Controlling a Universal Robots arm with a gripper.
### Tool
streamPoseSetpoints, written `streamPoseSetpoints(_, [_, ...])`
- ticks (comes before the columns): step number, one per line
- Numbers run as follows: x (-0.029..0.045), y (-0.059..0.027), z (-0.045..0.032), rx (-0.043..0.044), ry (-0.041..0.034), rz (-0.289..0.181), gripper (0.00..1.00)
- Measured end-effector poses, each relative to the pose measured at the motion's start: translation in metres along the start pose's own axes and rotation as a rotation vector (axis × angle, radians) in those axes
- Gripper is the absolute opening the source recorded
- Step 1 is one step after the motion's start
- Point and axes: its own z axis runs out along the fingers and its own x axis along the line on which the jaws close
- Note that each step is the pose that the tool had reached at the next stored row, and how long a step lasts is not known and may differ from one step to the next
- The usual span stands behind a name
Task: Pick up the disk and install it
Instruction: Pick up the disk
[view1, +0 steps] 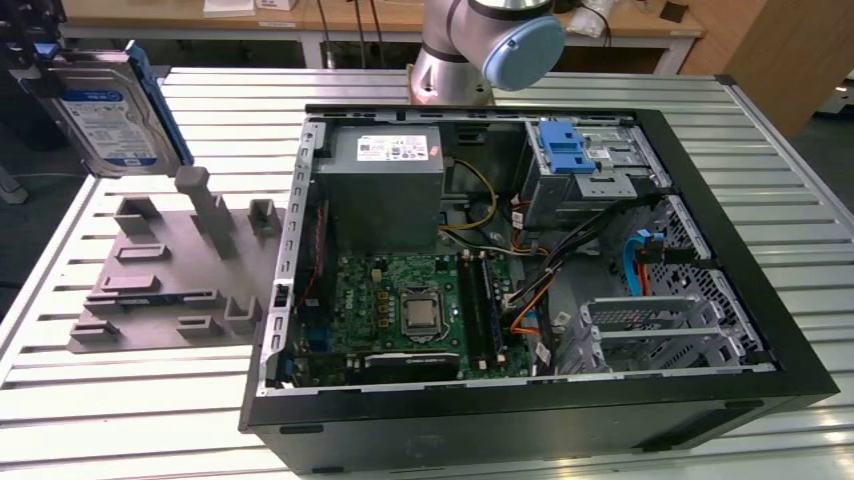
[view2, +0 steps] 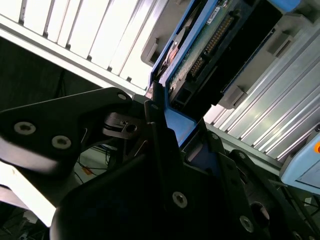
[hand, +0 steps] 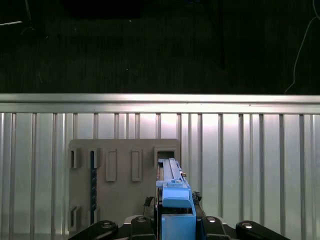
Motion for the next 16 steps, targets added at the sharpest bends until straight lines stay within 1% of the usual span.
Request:
streamPoseSetpoints(8, [-0.0001,0.0002,-0.0089,0.0000,0.0000,0.000,0.36])
streamPoseSetpoints(16, [-0.0003,0.0004,-0.0221,0.0000,0.0000,0.000,0.36])
